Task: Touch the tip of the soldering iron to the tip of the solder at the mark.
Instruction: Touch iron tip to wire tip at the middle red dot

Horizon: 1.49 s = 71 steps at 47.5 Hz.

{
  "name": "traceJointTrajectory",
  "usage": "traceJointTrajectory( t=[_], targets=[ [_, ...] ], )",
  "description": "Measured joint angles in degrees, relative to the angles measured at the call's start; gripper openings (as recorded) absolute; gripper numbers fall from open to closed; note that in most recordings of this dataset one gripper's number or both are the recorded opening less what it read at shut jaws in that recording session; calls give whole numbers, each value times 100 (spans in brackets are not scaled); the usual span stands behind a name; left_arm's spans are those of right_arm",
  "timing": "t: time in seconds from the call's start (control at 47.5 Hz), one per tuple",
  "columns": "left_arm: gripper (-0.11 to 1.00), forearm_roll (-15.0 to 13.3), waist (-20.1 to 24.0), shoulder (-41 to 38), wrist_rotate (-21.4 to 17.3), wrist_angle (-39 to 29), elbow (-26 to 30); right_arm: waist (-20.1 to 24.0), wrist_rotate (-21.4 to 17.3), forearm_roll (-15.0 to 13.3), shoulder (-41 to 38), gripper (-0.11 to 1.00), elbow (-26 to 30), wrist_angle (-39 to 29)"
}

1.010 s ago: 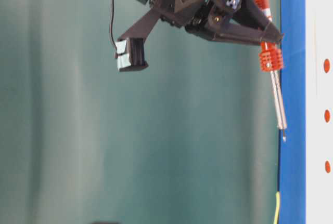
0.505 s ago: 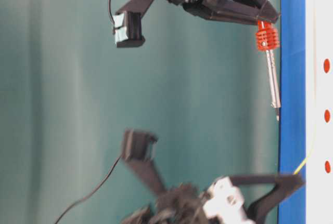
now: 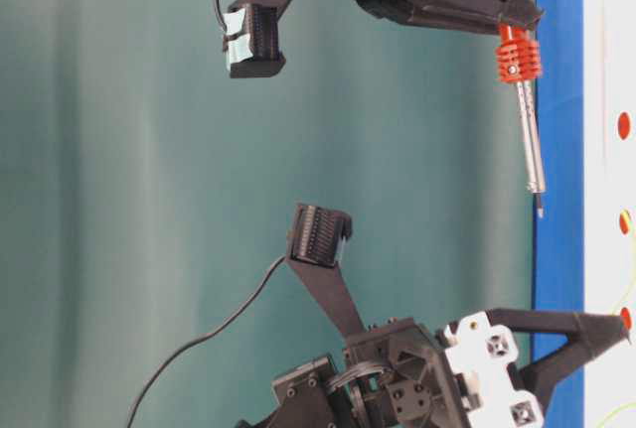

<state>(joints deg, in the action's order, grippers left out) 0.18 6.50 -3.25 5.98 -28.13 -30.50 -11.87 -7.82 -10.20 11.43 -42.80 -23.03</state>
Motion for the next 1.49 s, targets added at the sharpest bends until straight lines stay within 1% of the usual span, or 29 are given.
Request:
traceJointTrajectory(
  t=[0.126, 0.463, 0.674, 0.842, 1.095, 1.494],
  targets=[
    [2, 0, -9, 0, 26, -123, 9, 9, 0, -18, 0, 6, 0, 44],
    [2, 0, -26, 0, -35, -158, 9, 9, 0, -18, 0, 6, -35, 88],
    [2, 0, -26, 0, -62, -167, 18, 35, -9, -9, -185, 6, -35, 88],
    [2, 0, -26, 0, -35, -167, 18, 176, -18, 18, -352, 6, -26, 97],
    [2, -9, -26, 0, -44, -167, 18, 158, -26, 18, -659, 6, 44, 141],
    [2, 0, -26, 0, -62, -167, 26, 167, -44, 18, -703, 6, 53, 237]
  ],
)
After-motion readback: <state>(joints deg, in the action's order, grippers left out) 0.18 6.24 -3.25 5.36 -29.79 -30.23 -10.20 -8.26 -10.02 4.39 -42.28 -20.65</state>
